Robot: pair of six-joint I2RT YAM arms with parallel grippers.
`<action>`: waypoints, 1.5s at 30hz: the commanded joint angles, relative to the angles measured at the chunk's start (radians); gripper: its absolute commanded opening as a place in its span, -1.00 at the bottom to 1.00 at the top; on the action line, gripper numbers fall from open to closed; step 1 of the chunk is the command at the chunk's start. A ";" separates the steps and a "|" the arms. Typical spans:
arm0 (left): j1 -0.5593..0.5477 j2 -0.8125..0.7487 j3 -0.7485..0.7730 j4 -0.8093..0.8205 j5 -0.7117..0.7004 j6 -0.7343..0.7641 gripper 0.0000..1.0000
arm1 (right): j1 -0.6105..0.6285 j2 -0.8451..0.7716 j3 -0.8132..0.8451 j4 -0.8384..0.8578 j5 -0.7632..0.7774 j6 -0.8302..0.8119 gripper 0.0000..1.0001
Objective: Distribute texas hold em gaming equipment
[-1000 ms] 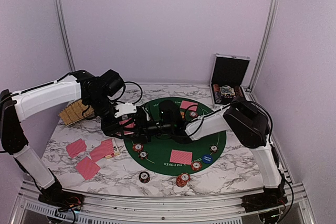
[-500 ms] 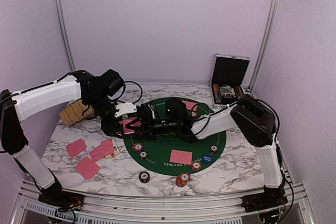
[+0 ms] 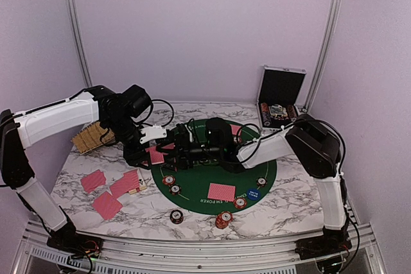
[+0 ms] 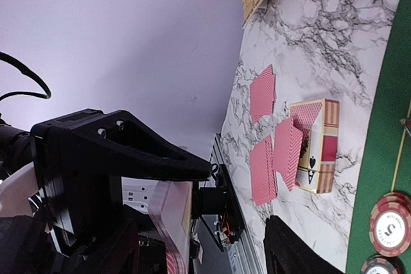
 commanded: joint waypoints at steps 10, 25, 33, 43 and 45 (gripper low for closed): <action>0.003 -0.009 0.007 -0.038 0.013 -0.003 0.25 | 0.057 0.146 0.181 0.083 -0.061 0.109 0.33; 0.003 -0.012 0.004 -0.039 0.012 0.000 0.25 | 0.027 0.158 0.166 0.034 0.008 0.122 0.29; 0.003 -0.007 0.010 -0.040 0.012 0.001 0.25 | -0.016 0.087 0.046 0.051 0.056 0.107 0.17; 0.004 -0.010 0.006 -0.038 0.006 0.003 0.25 | -0.043 0.034 -0.034 0.099 0.071 0.106 -0.11; 0.004 -0.011 0.001 -0.038 0.005 0.003 0.25 | -0.047 0.022 -0.048 0.096 0.075 0.098 -0.15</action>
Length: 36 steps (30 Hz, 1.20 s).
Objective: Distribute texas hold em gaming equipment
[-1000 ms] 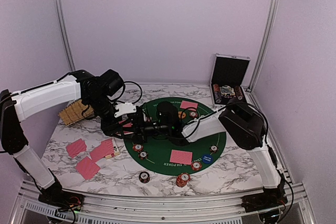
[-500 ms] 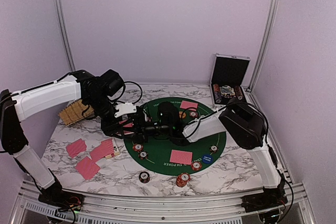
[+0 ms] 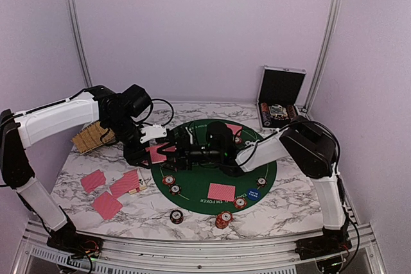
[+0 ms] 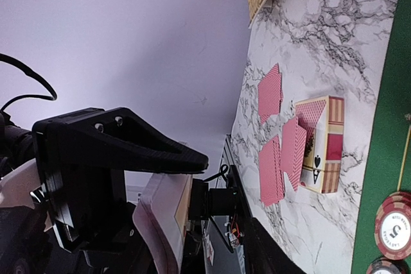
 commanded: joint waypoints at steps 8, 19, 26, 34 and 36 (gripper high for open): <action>0.001 -0.009 -0.003 -0.047 0.012 0.001 0.25 | -0.042 -0.057 -0.051 -0.003 0.060 -0.002 -0.30; 0.001 -0.009 -0.011 -0.046 0.004 0.003 0.25 | -0.038 -0.127 -0.090 0.002 0.049 -0.017 -0.50; 0.002 -0.009 -0.012 -0.046 0.004 0.003 0.25 | -0.020 -0.129 -0.086 -0.023 0.024 -0.036 -0.49; 0.001 -0.009 -0.014 -0.046 0.004 0.001 0.25 | 0.000 -0.122 -0.088 0.004 0.002 -0.034 -0.49; 0.001 -0.007 -0.013 -0.046 0.002 0.001 0.25 | 0.002 -0.127 -0.095 0.016 -0.001 -0.030 -0.50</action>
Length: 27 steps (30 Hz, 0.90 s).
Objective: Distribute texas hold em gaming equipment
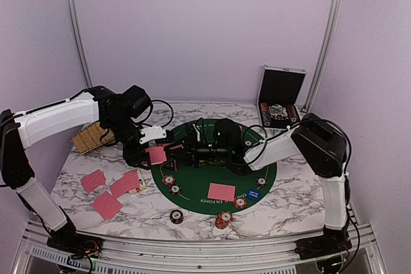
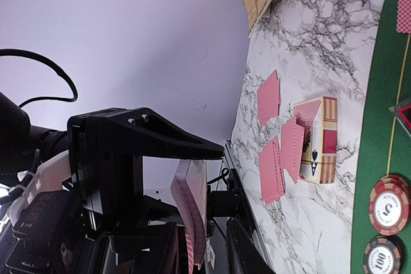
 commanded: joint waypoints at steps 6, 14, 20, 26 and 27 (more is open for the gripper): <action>0.000 -0.003 -0.006 -0.037 0.004 -0.002 0.25 | 0.022 -0.035 -0.006 0.028 -0.023 -0.020 -0.51; 0.000 -0.002 -0.009 -0.037 0.003 -0.004 0.25 | 0.024 -0.033 -0.006 0.002 -0.025 -0.034 -0.73; 0.000 0.000 -0.009 -0.037 0.001 -0.007 0.25 | 0.020 -0.063 -0.011 -0.065 -0.009 -0.085 -0.89; 0.000 0.004 -0.003 -0.037 0.004 -0.010 0.25 | 0.013 -0.099 -0.024 -0.113 0.010 -0.126 -1.00; 0.000 0.004 -0.003 -0.037 0.003 -0.009 0.25 | 0.012 -0.099 -0.027 -0.113 0.010 -0.126 -1.00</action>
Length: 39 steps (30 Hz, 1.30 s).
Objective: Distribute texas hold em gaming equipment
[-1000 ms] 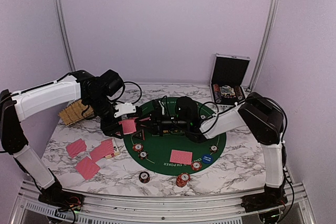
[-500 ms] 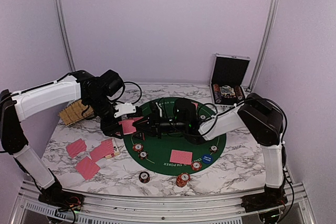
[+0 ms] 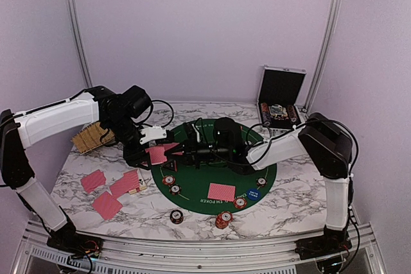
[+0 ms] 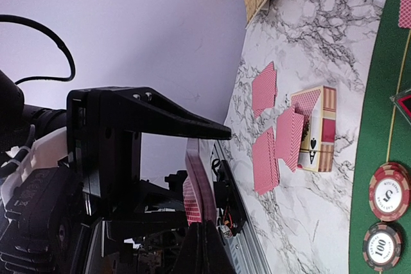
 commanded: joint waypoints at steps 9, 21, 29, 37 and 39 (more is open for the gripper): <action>0.001 0.004 -0.002 -0.038 -0.001 -0.008 0.25 | 0.001 -0.036 -0.004 -0.003 -0.012 -0.017 -0.59; 0.001 0.010 0.005 -0.039 0.000 -0.012 0.25 | 0.010 -0.020 0.013 0.001 -0.026 -0.011 -0.58; 0.002 0.011 0.003 -0.038 -0.011 -0.012 0.25 | 0.012 -0.005 0.027 0.007 -0.043 -0.001 -0.76; 0.000 0.016 0.006 -0.038 -0.020 -0.014 0.25 | 0.020 0.002 0.034 0.009 -0.053 0.000 -0.54; 0.001 0.017 0.008 -0.038 -0.019 -0.016 0.25 | 0.021 0.003 0.038 0.004 -0.053 -0.001 -0.54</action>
